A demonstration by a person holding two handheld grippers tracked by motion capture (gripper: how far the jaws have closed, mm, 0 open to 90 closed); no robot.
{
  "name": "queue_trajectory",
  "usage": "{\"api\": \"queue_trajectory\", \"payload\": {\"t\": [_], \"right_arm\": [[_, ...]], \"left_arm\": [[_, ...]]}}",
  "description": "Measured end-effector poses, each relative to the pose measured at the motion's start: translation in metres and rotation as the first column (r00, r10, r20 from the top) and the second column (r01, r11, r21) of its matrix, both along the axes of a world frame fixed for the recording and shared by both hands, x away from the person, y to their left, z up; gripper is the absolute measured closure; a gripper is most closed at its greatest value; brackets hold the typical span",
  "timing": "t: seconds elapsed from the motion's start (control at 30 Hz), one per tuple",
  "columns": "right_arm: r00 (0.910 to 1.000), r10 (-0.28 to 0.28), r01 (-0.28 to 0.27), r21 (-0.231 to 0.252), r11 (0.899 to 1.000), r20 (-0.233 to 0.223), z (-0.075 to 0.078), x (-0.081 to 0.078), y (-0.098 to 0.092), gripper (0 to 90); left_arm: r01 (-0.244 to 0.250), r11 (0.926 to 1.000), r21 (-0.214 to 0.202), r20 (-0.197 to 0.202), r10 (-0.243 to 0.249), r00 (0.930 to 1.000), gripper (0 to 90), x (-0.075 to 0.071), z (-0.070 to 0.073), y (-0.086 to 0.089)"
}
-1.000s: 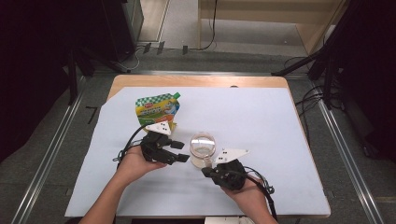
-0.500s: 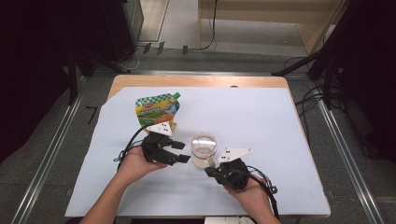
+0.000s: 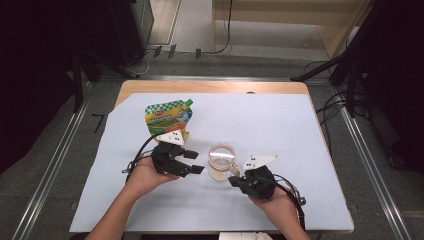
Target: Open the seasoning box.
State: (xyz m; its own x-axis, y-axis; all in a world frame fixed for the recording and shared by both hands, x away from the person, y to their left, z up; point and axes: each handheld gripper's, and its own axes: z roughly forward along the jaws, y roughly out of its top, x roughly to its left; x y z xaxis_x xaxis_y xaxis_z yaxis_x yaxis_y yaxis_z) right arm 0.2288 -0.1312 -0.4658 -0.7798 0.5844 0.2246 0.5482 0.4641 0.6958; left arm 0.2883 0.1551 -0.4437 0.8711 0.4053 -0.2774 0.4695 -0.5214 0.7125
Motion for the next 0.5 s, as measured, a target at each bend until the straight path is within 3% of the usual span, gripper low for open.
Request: {"api": "queue_trajectory", "payload": {"t": [0.17,0.37,0.5], "right_arm": [[1.0,0.006,-0.006,-0.032,0.999,-0.007,-0.003,0.004,-0.007,90.0],[0.9996,-0.008,0.008,-0.023,1.0,-0.026,-0.003,0.011,-0.018,90.0],[0.9999,-0.013,0.013,-0.021,1.0,-0.005,-0.003,0.015,-0.027,90.0]], "left_arm": [[0.008,1.0,0.003,0.001,-0.008,1.0,38.0,-0.001,-0.001,-0.003],[0.016,0.9999,0.006,0.001,-0.016,0.9999,37.7,-0.002,-0.002,-0.005],[0.019,0.9998,0.008,0.003,-0.02,0.9998,37.4,-0.002,-0.002,-0.006]]}}
